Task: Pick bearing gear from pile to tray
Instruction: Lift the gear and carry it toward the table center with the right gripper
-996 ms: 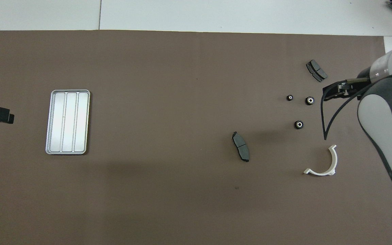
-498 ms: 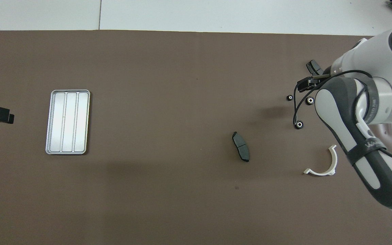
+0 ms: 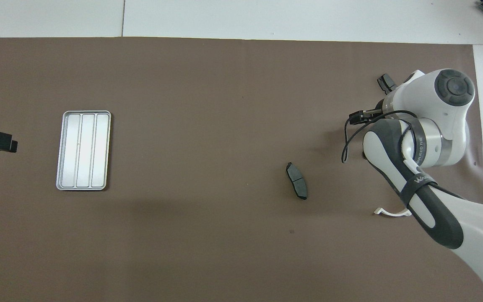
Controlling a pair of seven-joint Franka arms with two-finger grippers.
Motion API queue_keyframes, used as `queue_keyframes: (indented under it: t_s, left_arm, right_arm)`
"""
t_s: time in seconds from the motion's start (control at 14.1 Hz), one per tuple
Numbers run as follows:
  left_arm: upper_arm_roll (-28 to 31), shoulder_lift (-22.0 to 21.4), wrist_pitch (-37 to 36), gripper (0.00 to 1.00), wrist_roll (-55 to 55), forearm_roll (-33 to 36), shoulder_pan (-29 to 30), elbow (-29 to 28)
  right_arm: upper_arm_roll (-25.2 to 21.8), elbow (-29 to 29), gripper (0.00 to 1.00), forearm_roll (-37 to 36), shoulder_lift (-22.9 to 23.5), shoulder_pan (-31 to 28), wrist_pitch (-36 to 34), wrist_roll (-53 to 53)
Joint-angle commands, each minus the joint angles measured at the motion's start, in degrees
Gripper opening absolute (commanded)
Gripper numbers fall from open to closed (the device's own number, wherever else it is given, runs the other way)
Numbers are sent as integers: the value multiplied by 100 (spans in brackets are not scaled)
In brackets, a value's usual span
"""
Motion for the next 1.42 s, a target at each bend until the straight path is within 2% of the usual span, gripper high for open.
queue_keyframes:
  t_s: [0.0, 0.14, 0.28, 0.57, 0.71, 0.78, 1.0, 1.35]
  left_arm:
    - [5, -142, -10, 100, 44, 134, -24, -131]
    - [5, -142, -10, 100, 44, 134, -24, -131]
    - [5, -142, -10, 100, 44, 134, -24, -131]
    - [5, -142, -10, 100, 44, 134, -24, -131]
    - [5, -142, -10, 100, 44, 134, -24, -131]
    - [5, -142, -10, 100, 44, 134, -24, -131]
    - [5, -142, -10, 100, 44, 134, -24, -131]
    - [5, -142, -10, 100, 44, 134, -24, -131]
  right_arm:
    - [18, -40, 100, 133, 159, -37, 302, -290]
    - [18, -31, 99, 194, 238, -45, 461, -299]
    - [18, -5, 94, 203, 335, -45, 575, -290]
    - [18, -5, 75, 361, 362, -37, 620, -290]
    - [26, 4, 72, 361, 370, -19, 628, -290]
    - [18, 4, 67, 361, 379, -19, 628, -299]
    - [26, -13, 65, 370, 449, -19, 786, -299]
    - [26, -40, 57, 396, 450, -10, 778, -290]
